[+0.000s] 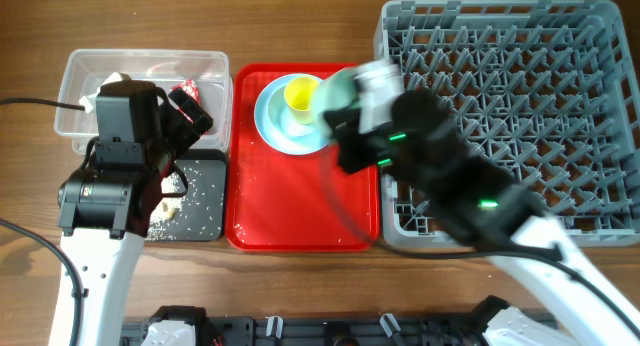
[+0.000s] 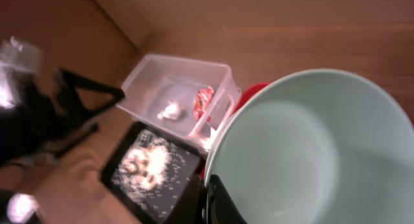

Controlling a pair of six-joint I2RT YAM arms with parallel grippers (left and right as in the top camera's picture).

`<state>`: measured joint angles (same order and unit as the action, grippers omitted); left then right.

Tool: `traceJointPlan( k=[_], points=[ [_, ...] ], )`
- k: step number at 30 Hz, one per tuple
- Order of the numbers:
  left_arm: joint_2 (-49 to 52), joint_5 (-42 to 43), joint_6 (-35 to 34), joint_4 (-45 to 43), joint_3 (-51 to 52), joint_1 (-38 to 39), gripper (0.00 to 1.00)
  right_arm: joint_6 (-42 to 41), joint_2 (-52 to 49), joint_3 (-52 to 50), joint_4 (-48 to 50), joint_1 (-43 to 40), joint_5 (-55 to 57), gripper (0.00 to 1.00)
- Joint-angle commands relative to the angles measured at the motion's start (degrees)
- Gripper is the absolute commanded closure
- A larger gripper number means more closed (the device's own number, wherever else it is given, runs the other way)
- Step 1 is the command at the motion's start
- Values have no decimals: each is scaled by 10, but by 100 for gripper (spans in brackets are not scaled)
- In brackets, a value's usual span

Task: Sort waste into correct bins and load items into the dishwasher rack
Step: 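Carry the mint bowl into the dish rack and set it down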

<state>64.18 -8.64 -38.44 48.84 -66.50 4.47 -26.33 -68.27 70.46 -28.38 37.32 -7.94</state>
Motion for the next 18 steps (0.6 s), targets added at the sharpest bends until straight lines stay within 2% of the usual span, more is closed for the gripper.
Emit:
traceJointPlan(
  k=[1, 4, 7, 12, 18],
  points=[
    [0, 3, 7, -2, -9, -2, 0, -13, 16, 1, -27, -119, -232, 96],
    [0, 3, 7, -2, -9, -2, 0, -10, 12, -22, -29, -237, -395, 96],
    [0, 3, 7, -2, -9, -2, 0, -13, -5, -52, -21, -321, -483, 96],
    [0, 3, 7, -2, -9, -2, 0, -21, -30, -84, -12, -407, -661, 96],
    [0, 2, 7, -2, -9, -2, 0, -6, -35, -116, -12, -429, -688, 96]
  ],
)
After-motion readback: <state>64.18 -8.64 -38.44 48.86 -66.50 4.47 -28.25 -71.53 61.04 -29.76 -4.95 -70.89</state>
